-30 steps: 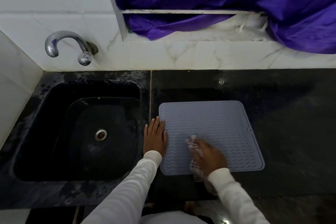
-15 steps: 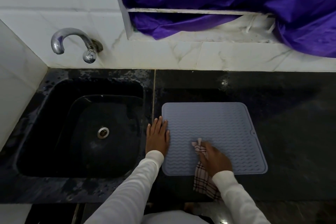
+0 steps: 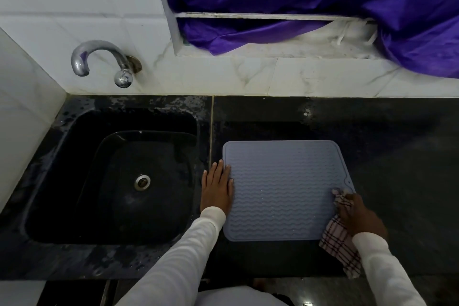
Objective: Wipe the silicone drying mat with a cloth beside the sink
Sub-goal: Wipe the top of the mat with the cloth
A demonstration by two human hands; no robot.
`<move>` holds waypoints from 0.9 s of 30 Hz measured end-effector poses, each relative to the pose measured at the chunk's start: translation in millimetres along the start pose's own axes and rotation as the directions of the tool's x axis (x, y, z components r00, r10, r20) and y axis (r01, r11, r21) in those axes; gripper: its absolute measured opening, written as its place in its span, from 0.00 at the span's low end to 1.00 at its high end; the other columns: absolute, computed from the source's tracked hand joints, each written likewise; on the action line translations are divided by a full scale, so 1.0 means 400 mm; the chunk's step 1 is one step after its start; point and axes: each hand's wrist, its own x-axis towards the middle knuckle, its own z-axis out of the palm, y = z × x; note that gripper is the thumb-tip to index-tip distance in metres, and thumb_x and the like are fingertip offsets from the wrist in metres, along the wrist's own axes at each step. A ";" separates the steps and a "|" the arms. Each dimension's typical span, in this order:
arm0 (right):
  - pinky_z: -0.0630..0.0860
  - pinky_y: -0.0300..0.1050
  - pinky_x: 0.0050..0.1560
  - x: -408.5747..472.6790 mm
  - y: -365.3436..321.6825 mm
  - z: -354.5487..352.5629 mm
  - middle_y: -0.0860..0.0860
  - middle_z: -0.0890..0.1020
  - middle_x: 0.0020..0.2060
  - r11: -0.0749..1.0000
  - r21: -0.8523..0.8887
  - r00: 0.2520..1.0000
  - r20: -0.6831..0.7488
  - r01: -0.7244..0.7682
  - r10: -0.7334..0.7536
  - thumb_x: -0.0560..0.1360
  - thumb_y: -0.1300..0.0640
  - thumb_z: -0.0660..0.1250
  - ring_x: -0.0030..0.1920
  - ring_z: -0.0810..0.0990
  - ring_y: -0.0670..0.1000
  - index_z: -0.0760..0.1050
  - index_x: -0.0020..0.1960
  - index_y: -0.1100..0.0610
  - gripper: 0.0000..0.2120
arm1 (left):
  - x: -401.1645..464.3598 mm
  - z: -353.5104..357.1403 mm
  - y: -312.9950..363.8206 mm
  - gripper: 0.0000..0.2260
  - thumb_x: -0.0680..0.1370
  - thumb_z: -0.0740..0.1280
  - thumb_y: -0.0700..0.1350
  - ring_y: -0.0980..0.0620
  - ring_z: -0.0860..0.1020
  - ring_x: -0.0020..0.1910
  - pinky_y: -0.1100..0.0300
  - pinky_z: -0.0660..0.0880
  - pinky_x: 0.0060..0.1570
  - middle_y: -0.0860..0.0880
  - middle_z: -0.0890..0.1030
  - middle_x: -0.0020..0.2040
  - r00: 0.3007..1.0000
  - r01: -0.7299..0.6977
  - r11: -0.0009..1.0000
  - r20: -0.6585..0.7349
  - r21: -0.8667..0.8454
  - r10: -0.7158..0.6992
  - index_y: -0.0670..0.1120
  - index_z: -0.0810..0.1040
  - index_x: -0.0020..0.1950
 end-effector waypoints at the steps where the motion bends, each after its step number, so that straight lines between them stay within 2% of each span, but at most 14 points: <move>1: 0.73 0.51 0.50 0.006 0.007 -0.003 0.62 0.80 0.53 1.000 0.001 1.000 -0.010 -0.024 0.024 0.77 0.35 0.54 0.51 0.79 0.63 0.63 0.65 0.48 0.23 | 0.000 -0.001 0.001 0.28 0.81 0.41 0.57 0.51 0.51 0.79 0.52 0.38 0.76 0.49 0.56 0.80 1.000 0.000 1.000 0.003 0.001 0.000 0.51 0.59 0.79; 6: 0.73 0.51 0.47 0.021 0.035 -0.023 0.61 0.80 0.49 0.997 -0.003 0.996 -0.010 -0.083 0.083 0.76 0.33 0.50 0.41 0.76 0.58 0.62 0.62 0.46 0.22 | -0.003 -0.007 0.004 0.30 0.80 0.38 0.58 0.51 0.49 0.79 0.51 0.38 0.77 0.50 0.53 0.80 1.000 0.003 1.000 0.024 0.014 -0.003 0.52 0.55 0.80; 10: 0.73 0.52 0.48 0.020 0.024 -0.029 0.63 0.80 0.51 0.995 0.013 0.995 -0.034 -0.095 0.096 0.77 0.35 0.53 0.49 0.80 0.63 0.63 0.63 0.47 0.22 | -0.002 -0.013 0.004 0.31 0.79 0.36 0.59 0.51 0.47 0.79 0.52 0.35 0.76 0.50 0.51 0.81 1.000 0.007 1.000 0.029 0.027 -0.008 0.53 0.53 0.80; 13: 0.75 0.52 0.49 -0.001 -0.005 -0.030 0.64 0.79 0.52 0.998 0.001 0.996 -0.053 -0.071 0.071 0.78 0.38 0.55 0.50 0.80 0.64 0.64 0.64 0.52 0.22 | -0.003 -0.011 0.005 0.31 0.78 0.35 0.58 0.51 0.46 0.79 0.52 0.35 0.76 0.50 0.51 0.81 1.000 0.005 1.000 0.026 0.027 -0.005 0.52 0.53 0.80; 16: 0.74 0.52 0.52 -0.047 -0.069 -0.018 0.62 0.79 0.57 0.995 0.063 0.995 -0.076 0.073 -0.068 0.79 0.43 0.59 0.53 0.79 0.64 0.66 0.67 0.51 0.20 | -0.001 -0.008 0.004 0.31 0.79 0.36 0.58 0.51 0.47 0.79 0.52 0.36 0.76 0.50 0.52 0.81 1.000 0.009 1.000 0.016 0.020 -0.009 0.52 0.54 0.80; 18: 0.73 0.49 0.56 -0.090 -0.130 0.019 0.55 0.79 0.61 0.959 0.149 0.970 -0.063 0.240 -0.233 0.78 0.47 0.63 0.57 0.79 0.59 0.67 0.68 0.46 0.20 | 0.001 -0.002 0.002 0.29 0.80 0.38 0.57 0.51 0.49 0.79 0.51 0.37 0.76 0.50 0.53 0.80 1.000 0.014 1.000 0.006 0.013 -0.014 0.52 0.56 0.80; 20: 0.73 0.46 0.56 -0.137 -0.197 0.069 0.50 0.79 0.60 0.914 0.189 0.932 -0.021 0.360 -0.363 0.77 0.47 0.64 0.57 0.80 0.56 0.68 0.67 0.44 0.19 | 0.002 0.003 0.001 0.28 0.81 0.41 0.57 0.50 0.51 0.79 0.51 0.39 0.76 0.50 0.55 0.80 1.000 0.016 1.000 -0.002 0.002 -0.016 0.51 0.58 0.79; 23: 0.76 0.49 0.48 -0.197 -0.301 0.147 0.53 0.83 0.54 0.864 0.126 0.871 -0.002 0.488 -0.491 0.76 0.43 0.64 0.53 0.81 0.59 0.73 0.63 0.46 0.17 | 0.003 0.006 0.001 0.27 0.81 0.43 0.56 0.50 0.53 0.79 0.50 0.42 0.77 0.49 0.58 0.79 1.000 0.008 1.000 -0.023 -0.021 -0.009 0.50 0.62 0.78; 27: 0.75 0.48 0.49 -0.235 -0.365 0.225 0.51 0.82 0.56 0.829 0.016 0.824 0.105 0.559 -0.557 0.78 0.38 0.57 0.54 0.80 0.56 0.68 0.66 0.45 0.20 | 0.002 0.005 0.002 0.27 0.81 0.44 0.56 0.50 0.55 0.78 0.49 0.45 0.77 0.48 0.59 0.79 0.999 0.005 1.000 -0.036 -0.026 -0.006 0.50 0.62 0.78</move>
